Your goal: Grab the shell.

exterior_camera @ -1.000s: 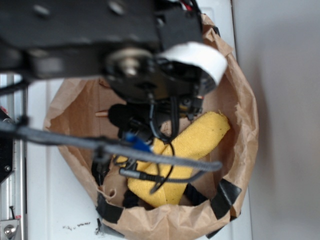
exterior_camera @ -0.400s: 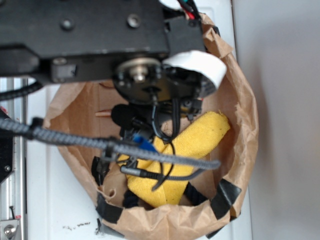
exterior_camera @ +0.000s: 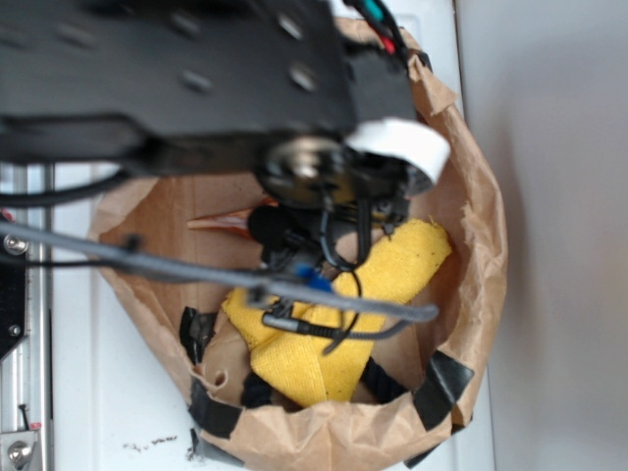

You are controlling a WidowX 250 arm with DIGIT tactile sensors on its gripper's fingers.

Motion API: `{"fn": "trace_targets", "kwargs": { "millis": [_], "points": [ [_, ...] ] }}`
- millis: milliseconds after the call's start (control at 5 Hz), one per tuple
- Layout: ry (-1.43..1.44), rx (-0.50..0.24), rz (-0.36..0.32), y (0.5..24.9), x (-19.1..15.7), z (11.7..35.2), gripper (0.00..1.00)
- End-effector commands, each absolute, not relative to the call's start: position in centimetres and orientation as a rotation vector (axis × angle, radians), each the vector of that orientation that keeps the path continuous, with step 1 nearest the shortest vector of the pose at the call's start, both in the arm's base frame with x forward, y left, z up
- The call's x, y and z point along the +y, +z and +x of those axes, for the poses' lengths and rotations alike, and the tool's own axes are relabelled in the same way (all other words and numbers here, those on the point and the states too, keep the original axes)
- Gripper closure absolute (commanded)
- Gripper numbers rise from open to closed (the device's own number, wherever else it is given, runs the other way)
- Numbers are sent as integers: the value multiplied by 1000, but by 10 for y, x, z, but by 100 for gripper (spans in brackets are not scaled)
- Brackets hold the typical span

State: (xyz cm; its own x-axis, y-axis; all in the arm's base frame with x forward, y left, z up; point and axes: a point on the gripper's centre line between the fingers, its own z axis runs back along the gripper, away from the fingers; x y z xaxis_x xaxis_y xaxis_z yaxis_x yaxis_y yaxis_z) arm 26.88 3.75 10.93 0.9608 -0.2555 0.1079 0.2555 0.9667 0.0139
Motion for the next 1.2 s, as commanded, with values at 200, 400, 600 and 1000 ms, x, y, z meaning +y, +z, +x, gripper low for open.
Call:
{"fn": "trace_targets", "kwargs": {
  "millis": [200, 400, 600, 1000],
  "points": [
    [-291, -149, 20, 72, 64, 312, 0],
    [-318, -157, 34, 72, 63, 302, 0],
    [-302, -154, -1, 93, 63, 294, 0],
    [-301, -170, -16, 108, 65, 273, 0]
  ]
}}
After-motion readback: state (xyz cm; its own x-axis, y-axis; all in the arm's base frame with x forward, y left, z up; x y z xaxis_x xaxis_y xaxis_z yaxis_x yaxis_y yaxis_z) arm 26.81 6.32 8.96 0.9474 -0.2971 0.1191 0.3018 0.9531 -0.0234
